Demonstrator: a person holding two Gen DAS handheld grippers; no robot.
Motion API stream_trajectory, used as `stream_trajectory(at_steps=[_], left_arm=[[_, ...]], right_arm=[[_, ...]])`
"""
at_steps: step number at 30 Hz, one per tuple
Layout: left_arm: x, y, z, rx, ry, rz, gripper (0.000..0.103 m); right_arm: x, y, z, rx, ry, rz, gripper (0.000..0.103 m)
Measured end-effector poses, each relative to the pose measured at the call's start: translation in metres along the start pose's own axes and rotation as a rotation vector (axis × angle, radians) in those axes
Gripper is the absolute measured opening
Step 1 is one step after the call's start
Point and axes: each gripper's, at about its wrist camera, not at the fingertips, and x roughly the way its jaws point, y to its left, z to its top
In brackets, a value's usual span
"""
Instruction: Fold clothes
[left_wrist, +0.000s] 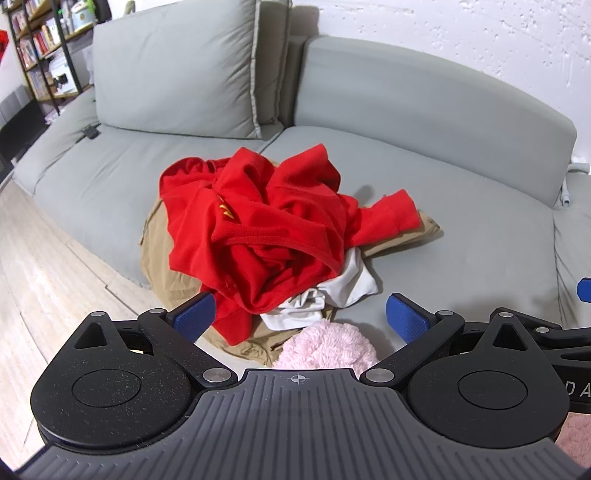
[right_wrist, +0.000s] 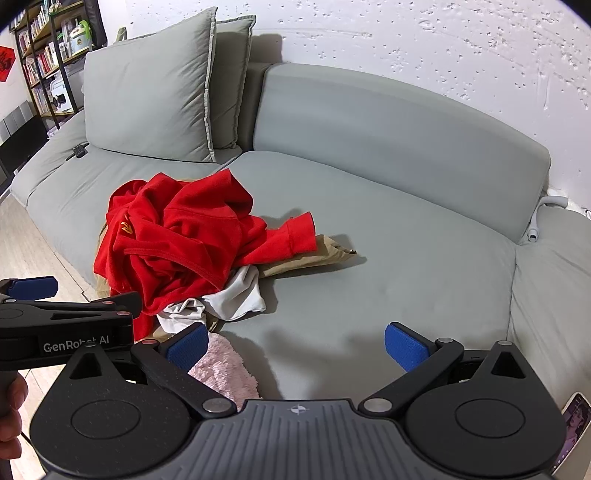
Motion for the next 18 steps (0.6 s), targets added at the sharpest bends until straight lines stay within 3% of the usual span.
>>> stream_trajectory(at_steps=[18], left_arm=[[0.0,0.001,-0.004,-0.006,0.007,-0.001,0.101]], right_arm=[[-0.006,-0.003,-0.009,-0.003,-0.004,0.01,0.103]])
